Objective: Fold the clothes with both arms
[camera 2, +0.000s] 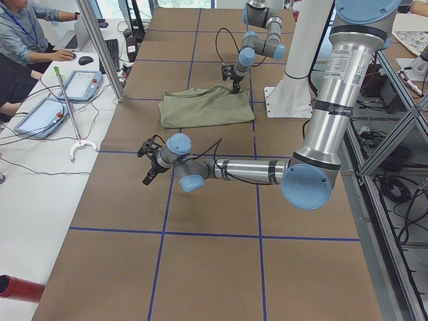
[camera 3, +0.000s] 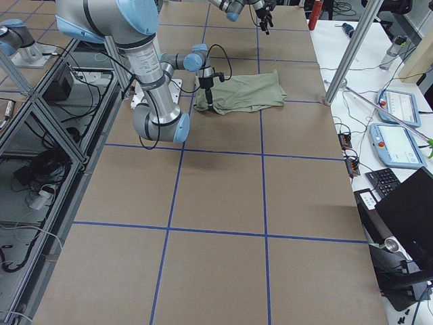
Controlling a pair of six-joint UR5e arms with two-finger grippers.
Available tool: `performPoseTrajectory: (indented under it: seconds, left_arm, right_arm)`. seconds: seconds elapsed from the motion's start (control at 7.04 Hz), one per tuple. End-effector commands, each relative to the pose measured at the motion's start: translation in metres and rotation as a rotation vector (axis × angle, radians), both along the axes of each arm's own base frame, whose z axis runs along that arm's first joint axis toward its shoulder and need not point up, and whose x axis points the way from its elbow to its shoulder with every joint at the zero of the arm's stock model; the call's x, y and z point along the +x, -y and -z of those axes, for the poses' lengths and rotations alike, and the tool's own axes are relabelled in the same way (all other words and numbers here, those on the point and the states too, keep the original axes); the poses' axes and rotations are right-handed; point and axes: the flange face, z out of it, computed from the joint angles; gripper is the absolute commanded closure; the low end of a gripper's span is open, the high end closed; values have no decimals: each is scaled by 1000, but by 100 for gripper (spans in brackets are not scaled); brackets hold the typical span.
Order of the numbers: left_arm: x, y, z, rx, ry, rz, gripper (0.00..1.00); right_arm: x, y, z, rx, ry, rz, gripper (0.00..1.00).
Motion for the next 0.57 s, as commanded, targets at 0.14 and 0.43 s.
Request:
performPoseTrajectory:
  seconds: [0.14,0.43]
  left_arm:
    - [-1,-2,1,17,-21,7,0]
    - [-1,-2,2,17,-23,7,0]
  right_arm:
    - [55,-11,-42,1,-91,39,0]
    - [70,-19,-47,35,-86,40,0]
